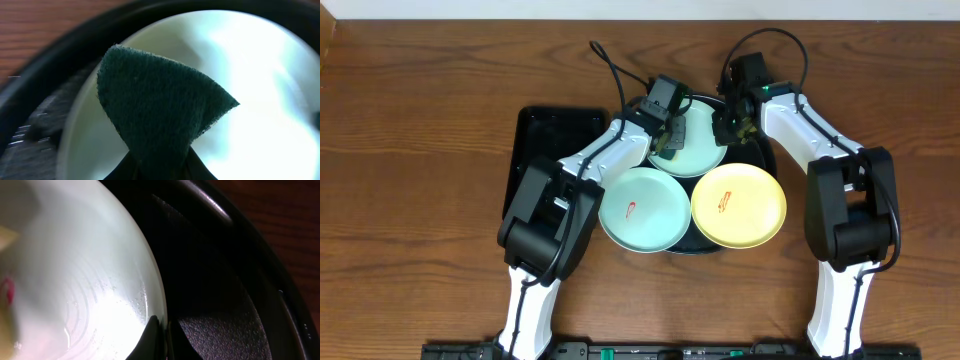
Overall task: Clean dirty plates on tray and stack at the side
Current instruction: 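Scrub the back green plate with the sponge while right gripper holds it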
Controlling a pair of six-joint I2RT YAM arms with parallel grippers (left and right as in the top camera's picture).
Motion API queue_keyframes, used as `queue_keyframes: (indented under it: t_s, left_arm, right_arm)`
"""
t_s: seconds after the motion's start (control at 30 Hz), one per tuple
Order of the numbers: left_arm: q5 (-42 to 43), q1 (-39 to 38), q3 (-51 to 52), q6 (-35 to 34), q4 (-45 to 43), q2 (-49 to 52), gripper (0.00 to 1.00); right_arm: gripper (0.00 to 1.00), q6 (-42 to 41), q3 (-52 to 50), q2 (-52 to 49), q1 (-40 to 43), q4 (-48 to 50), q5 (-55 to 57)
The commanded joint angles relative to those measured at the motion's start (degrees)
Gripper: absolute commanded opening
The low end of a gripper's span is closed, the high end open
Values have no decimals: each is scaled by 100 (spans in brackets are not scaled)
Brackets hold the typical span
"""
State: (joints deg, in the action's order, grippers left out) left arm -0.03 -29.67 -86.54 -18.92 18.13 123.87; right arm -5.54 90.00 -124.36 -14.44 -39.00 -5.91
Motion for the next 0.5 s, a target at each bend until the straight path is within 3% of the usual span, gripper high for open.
queue_keyframes:
  t_s: [0.0,0.07,0.23,0.47]
  left_arm:
    - [-966,160,31,343,372,365,12]
    - [-809,144,-35,33,446,365,12]
    - [509,26,-33,-962,61,490,12]
    - [1185,-361,-33,-1438,-581,625,13]
  right_arm:
    - [1,87,-118,-96,-122,-197,-98]
    - [1,87,-118,-96,-120,-203,-98]
    - [1,90,-118,-96,-120,-219,-98]
    - [1,90,-116,-96,-122,-251,-98]
